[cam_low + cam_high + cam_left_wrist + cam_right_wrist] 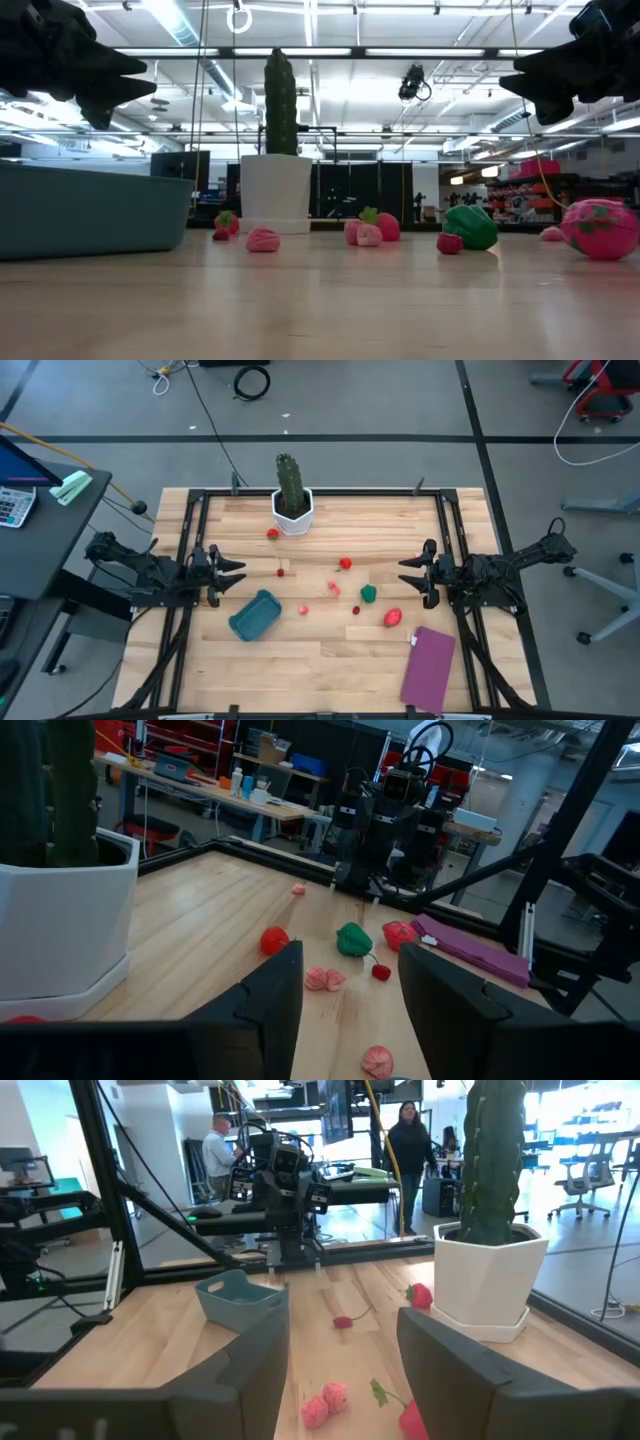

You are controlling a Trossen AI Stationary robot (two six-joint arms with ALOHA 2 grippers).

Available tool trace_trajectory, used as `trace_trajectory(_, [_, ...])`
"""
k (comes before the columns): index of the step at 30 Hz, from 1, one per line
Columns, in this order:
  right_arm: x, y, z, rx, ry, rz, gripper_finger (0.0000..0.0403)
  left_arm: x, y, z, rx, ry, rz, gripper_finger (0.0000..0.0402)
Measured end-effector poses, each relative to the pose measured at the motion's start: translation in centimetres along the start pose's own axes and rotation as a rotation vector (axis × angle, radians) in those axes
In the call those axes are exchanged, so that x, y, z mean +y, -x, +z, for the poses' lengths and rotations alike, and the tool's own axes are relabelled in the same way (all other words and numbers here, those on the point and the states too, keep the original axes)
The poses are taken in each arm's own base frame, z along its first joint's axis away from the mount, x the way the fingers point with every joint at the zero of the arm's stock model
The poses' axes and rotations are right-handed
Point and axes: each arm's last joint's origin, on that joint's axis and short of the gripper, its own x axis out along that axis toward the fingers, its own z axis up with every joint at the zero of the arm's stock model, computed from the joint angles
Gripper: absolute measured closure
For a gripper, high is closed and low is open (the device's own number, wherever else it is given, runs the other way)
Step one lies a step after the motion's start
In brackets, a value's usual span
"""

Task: Pick and placing Produce into tupperware

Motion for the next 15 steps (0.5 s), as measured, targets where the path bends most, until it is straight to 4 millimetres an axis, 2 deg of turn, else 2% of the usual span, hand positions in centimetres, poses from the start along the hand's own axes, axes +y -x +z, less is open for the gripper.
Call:
trace_trajectory(4, [0.00, 0.00, 0.00, 0.000, 0.000, 0.000, 0.0206, -0.05, -0.02, 0.11, -0.021, -0.014, -0.006, 0.0230])
trace_trajectory(9, [0.00, 0.00, 0.00, 0.000, 0.000, 0.000, 0.0206, -0.10, -0.02, 0.26, -0.037, -0.119, -0.008, 0.0230])
trace_trajectory(15, [0.00, 0.00, 0.00, 0.000, 0.000, 0.000, 0.0206, -0.16, -0.01, 0.52, -0.057, -0.107, -0.012, 0.0230])
